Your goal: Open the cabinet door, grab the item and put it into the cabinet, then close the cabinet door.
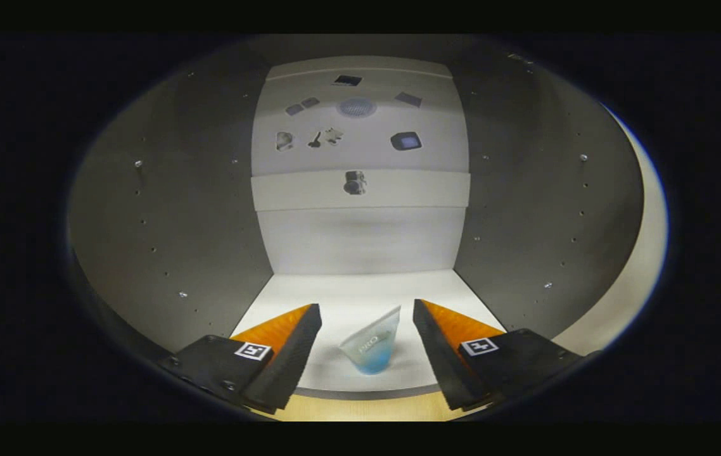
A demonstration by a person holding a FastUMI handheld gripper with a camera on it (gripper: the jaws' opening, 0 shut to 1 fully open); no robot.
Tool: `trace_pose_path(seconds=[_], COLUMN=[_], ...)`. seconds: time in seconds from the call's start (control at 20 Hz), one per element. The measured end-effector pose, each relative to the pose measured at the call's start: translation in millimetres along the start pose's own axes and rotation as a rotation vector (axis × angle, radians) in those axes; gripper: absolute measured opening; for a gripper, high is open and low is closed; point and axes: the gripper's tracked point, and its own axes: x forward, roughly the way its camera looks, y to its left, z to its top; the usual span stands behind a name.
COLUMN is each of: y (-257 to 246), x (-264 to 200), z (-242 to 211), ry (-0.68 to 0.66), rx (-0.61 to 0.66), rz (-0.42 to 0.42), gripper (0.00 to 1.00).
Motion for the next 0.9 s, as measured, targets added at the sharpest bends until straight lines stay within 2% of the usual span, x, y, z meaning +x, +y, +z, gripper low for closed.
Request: trace_pose_path(seconds=[0.1,0.45,0.7,0.9], y=[3,13,15,9], x=[-12,-78,-147,-209], z=[4,12,9,-8], ry=[-0.024,-0.122,-0.196,-0.236], rx=[-0.002,-0.001,0.017,0.026], rz=[-0.001,0.0,-0.009,-0.05], gripper=[0.99,0.99,0.99,0.99])
